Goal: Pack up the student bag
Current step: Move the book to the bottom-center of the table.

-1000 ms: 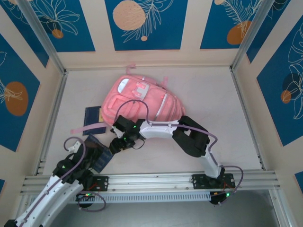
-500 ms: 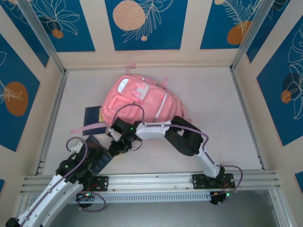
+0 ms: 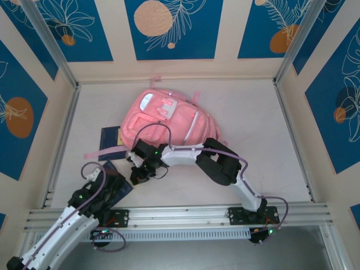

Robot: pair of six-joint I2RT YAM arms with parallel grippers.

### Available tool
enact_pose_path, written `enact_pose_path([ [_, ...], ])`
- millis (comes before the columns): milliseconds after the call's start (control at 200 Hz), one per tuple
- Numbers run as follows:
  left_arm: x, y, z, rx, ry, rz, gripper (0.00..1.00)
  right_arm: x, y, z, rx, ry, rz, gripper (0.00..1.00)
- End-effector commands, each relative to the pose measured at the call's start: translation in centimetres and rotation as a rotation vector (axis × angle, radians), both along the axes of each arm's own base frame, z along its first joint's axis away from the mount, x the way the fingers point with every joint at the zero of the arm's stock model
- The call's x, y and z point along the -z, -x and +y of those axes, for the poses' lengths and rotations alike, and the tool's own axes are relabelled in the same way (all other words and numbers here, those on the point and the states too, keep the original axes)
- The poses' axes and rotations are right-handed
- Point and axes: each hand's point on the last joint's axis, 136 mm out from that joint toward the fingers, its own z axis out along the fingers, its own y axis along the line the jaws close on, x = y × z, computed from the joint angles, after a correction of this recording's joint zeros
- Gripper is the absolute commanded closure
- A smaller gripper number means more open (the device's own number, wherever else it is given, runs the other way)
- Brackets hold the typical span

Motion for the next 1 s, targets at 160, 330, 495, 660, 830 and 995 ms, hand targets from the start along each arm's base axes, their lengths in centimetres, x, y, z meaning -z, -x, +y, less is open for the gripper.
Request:
enact_pose_path([
  [160,-1.0,1.6,2.7,0.023,-0.258,0.228,0.22,-1.1,-3.9,-4.2,0.099,0.154,-0.225,1.0],
  [330,-0.1,-0.8,0.8,0.086,-0.244,0.254,0.14,-2.5,-4.7,-5.6,0.135,0.142,-0.276,0.98],
  [495,-0.5,-5.3,-4.6,0.277,-0.081,0.101,0.15,-4.2,-6.0,-8.2,0.2,0.153,-0.329,0.81],
  [660,-1.0,-7.2,-9.7,0.477,0.078,0.005,0.2,-5.6,-7.3,-11.7,0.295,0.142,-0.345,0.73],
  [830,-1.0,-7.0,-12.2,0.576,0.173,0.009,0.25,-6.3,-7.2,-13.1,0.307,0.07,-0.309,0.7],
  [995,-2.9,-5.3,-12.4,0.619,0.195,0.0,0.33,-5.9,-6.5,-12.9,0.29,0.063,-0.292,0.7],
])
